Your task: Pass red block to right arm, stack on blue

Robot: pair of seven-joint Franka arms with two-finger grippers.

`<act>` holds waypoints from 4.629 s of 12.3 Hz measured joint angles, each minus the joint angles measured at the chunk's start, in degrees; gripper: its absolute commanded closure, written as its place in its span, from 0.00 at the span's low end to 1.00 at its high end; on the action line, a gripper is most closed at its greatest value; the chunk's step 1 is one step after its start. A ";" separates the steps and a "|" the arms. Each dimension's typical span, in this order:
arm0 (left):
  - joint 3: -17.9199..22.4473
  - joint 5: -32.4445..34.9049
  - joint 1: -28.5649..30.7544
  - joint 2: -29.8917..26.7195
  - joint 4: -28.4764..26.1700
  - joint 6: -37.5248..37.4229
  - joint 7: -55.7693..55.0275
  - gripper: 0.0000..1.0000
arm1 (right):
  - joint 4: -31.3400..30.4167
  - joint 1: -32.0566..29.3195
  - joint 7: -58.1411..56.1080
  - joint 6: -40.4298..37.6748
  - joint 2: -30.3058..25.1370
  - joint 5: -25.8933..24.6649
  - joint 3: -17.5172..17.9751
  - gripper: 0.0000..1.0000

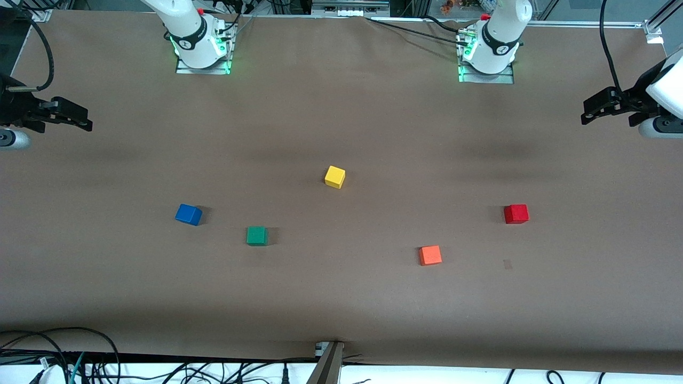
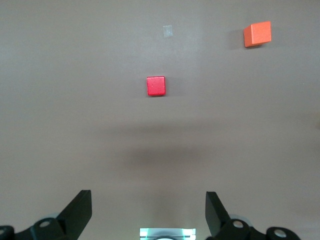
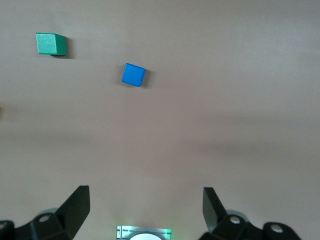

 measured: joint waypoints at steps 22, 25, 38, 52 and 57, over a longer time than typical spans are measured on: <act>-0.64 -0.76 -0.19 -0.28 -1.05 0.26 0.27 0.00 | 0.00 0.12 0.00 0.06 0.00 0.03 0.31 0.00; -0.65 -0.77 -0.32 -0.06 -1.31 0.71 0.30 0.00 | 0.00 0.16 0.00 0.06 0.07 0.04 0.44 0.00; -0.19 -0.72 -0.16 11.26 -1.51 5.80 2.07 0.00 | 0.01 0.19 0.00 1.20 0.57 0.14 0.53 0.00; 0.40 -0.26 3.14 36.39 -5.94 35.81 4.02 0.00 | -0.09 3.54 -0.10 1.81 5.23 7.10 1.07 0.00; -0.12 0.35 1.43 37.11 -10.58 40.94 3.93 0.00 | -0.18 3.98 -0.07 1.87 7.46 11.02 1.07 0.00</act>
